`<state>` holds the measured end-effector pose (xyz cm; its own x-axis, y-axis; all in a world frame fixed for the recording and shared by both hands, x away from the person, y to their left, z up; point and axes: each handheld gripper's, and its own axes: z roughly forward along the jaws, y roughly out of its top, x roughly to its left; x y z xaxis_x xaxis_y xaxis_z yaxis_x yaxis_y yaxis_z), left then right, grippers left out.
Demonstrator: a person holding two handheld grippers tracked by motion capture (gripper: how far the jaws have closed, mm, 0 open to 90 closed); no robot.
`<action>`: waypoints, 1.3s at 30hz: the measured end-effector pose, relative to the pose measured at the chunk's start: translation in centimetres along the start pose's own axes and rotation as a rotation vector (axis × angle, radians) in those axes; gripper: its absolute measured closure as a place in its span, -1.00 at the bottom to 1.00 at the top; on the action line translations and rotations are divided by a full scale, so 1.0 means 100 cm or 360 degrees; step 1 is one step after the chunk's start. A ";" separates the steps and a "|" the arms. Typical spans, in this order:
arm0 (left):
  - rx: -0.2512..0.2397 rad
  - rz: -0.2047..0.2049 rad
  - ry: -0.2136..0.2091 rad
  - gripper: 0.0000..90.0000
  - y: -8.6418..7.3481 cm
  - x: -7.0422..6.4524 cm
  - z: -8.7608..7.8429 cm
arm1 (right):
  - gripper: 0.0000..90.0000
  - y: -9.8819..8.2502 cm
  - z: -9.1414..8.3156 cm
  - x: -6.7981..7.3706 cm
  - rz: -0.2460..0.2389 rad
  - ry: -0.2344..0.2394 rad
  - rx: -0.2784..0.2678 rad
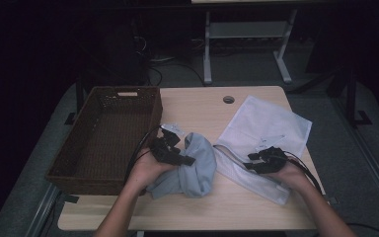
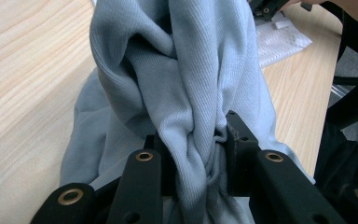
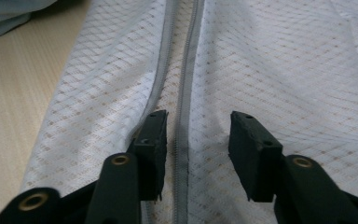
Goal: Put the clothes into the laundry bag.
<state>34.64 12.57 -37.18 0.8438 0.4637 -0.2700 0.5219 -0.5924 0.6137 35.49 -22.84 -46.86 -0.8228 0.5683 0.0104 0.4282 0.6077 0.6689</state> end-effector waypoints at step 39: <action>-0.0050 0.0022 0.0004 0.58 0.003 -0.004 -0.017 | 0.97 0.067 -0.013 0.007 0.0238 0.0002 -0.0197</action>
<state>34.23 13.33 -35.69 0.8506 0.4572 -0.2598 0.5061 -0.5778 0.6402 37.33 -19.12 -41.35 -0.7541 0.6462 0.1175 0.4965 0.4437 0.7461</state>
